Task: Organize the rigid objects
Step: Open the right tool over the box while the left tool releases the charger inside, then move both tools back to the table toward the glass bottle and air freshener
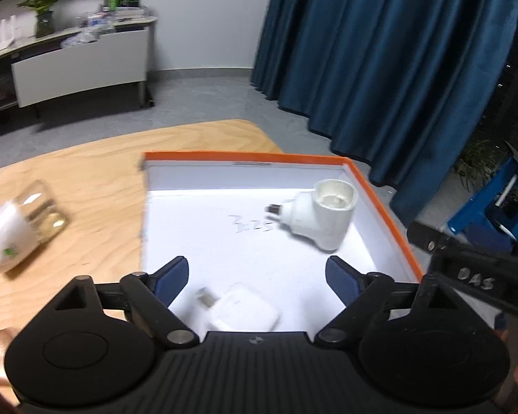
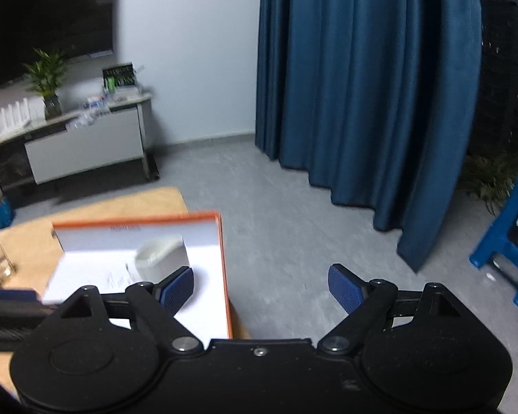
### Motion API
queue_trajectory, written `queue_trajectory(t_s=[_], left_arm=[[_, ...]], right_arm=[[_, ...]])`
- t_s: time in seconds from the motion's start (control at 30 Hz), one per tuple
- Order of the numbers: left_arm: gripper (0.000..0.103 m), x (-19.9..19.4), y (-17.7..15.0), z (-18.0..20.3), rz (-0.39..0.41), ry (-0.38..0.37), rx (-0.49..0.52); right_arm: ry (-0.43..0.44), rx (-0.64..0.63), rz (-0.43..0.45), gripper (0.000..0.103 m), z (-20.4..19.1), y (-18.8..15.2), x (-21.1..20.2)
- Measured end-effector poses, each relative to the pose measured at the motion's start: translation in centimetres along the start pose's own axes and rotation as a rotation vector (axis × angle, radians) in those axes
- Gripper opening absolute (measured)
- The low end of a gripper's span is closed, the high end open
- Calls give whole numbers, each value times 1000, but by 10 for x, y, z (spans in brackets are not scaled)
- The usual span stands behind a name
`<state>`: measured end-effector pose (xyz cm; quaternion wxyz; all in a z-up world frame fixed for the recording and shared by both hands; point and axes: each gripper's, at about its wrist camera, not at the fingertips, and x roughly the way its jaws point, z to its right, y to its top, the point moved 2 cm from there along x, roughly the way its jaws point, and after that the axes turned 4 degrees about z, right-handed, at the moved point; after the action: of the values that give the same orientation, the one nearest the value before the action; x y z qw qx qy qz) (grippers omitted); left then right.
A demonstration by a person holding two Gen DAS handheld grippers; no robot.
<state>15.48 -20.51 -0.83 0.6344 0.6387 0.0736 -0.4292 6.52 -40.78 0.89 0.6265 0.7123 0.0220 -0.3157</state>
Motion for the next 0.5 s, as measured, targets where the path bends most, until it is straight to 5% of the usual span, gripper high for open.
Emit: queue_trajectory(t_s=[0.13, 0.5], left_arm=[[93, -26, -3, -21, 28, 48, -5], [95, -89, -23, -70, 72, 164, -79]], right_arm=[[11, 36, -62, 100, -1, -6, 16], [66, 2, -16, 100, -21, 11, 51]])
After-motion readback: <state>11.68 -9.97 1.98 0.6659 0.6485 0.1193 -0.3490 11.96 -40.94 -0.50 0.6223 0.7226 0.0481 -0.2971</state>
